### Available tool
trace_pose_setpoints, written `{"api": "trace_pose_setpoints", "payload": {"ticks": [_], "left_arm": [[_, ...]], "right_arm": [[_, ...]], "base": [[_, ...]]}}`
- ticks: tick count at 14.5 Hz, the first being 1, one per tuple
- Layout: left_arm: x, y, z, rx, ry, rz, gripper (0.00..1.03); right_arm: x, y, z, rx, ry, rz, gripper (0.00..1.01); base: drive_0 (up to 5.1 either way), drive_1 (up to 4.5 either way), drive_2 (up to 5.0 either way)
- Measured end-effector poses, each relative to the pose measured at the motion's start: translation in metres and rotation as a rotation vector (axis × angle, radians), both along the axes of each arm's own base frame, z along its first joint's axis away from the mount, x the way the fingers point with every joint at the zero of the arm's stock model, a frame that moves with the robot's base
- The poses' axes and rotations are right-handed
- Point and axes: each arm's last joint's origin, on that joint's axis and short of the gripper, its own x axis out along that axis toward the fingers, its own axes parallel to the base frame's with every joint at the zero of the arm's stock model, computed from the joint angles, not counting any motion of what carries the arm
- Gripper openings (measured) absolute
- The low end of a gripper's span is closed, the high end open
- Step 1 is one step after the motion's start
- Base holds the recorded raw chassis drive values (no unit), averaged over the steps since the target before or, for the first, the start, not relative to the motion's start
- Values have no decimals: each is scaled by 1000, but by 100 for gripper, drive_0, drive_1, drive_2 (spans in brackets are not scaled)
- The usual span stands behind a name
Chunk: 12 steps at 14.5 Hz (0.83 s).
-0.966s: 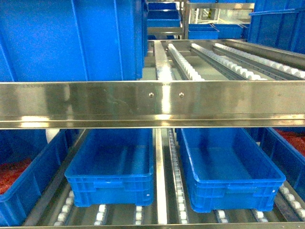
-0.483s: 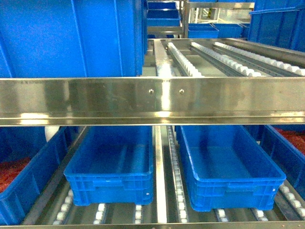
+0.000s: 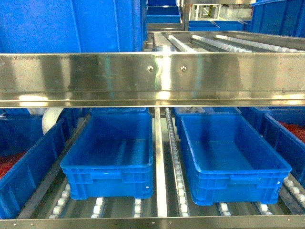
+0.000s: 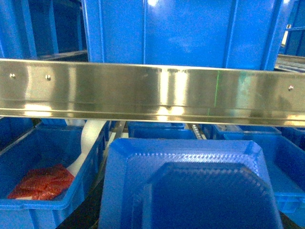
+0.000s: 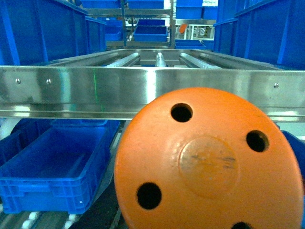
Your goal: Sort blue parts and orange caps into right shelf containers
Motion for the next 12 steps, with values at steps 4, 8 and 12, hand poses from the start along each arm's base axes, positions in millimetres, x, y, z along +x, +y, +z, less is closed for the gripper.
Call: {"api": "trace_pose_setpoints", "payload": {"ticks": [4, 8, 12], "left_arm": [[0, 0, 0, 3, 0, -1, 42], [0, 0, 0, 3, 1, -2, 42], [0, 0, 0, 3, 1, -2, 42]], "right_arm": [[0, 0, 0, 0, 0, -2, 43], [0, 0, 0, 0, 1, -1, 43], [0, 0, 0, -1, 1, -1, 43]], "base": [[0, 0, 0], [0, 0, 0], [0, 0, 0]]}}
